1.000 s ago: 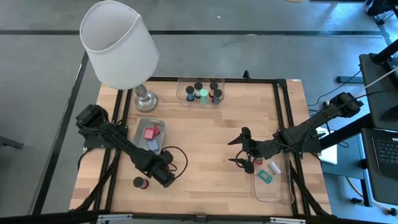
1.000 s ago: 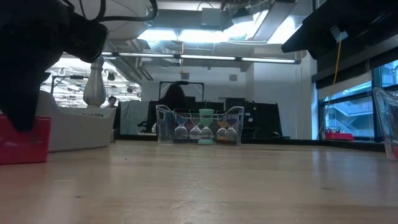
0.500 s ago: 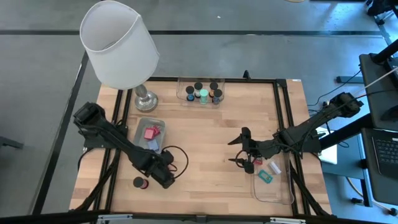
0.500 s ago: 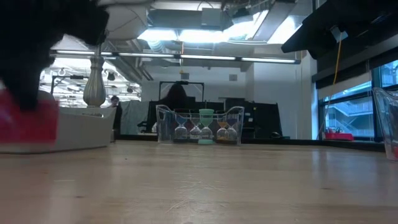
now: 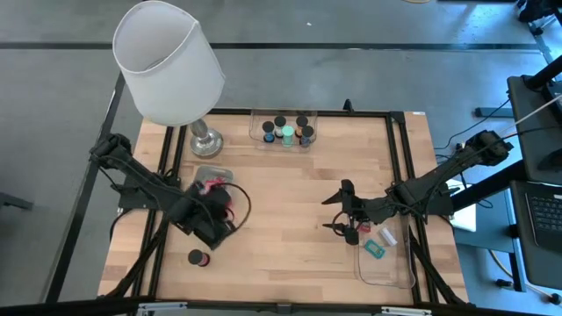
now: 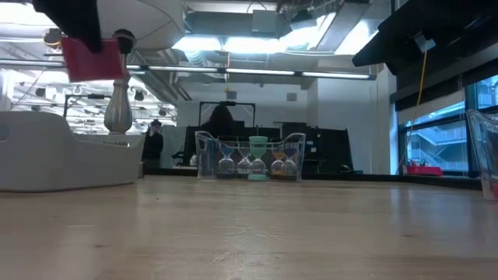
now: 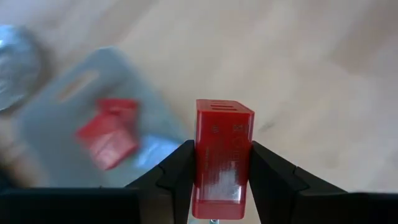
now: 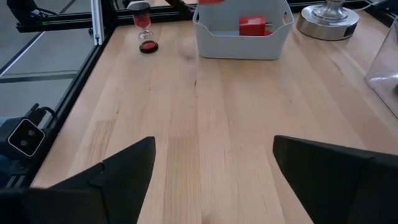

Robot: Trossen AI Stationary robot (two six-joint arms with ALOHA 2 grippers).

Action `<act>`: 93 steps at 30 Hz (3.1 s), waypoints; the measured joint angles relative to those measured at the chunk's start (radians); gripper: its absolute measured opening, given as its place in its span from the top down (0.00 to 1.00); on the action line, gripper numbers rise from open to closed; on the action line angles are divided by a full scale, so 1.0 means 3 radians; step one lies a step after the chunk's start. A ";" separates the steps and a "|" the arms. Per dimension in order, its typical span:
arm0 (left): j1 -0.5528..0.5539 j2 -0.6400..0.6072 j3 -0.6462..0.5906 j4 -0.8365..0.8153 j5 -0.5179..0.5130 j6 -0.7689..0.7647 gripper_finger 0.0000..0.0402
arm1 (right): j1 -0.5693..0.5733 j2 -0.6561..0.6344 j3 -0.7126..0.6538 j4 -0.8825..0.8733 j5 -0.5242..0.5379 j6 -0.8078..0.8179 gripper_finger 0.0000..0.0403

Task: Pick & Place Office items
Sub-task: Put the red charger adapter into the gray bin, then put the red hourglass into the top transparent bin

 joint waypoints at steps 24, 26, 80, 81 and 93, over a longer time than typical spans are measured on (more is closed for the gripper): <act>0.0187 -0.0044 -0.0904 0.0139 0.0820 0.0147 0.69 | 0.0000 0.0000 0.0000 0.0000 0.0001 0.0009 0.19; 0.0216 -0.0044 -0.0943 0.0191 0.0830 0.0203 0.69 | -0.0001 0.0000 0.0000 0.0000 0.0001 0.0011 0.19; -0.0833 -0.0046 0.0033 0.0325 0.0198 -0.0953 0.57 | -0.0027 -0.0059 0.0000 -0.0113 -0.0095 0.0261 0.19; -0.0837 -0.0046 0.0033 0.0325 0.0175 -0.0970 0.57 | -0.0057 -0.0102 0.0001 -0.0150 -0.0099 0.0223 0.19; -0.0858 -0.0046 0.0033 0.0358 0.0025 -0.0995 0.57 | -0.0167 -0.1026 -0.0092 -0.0855 -0.0066 0.0010 0.19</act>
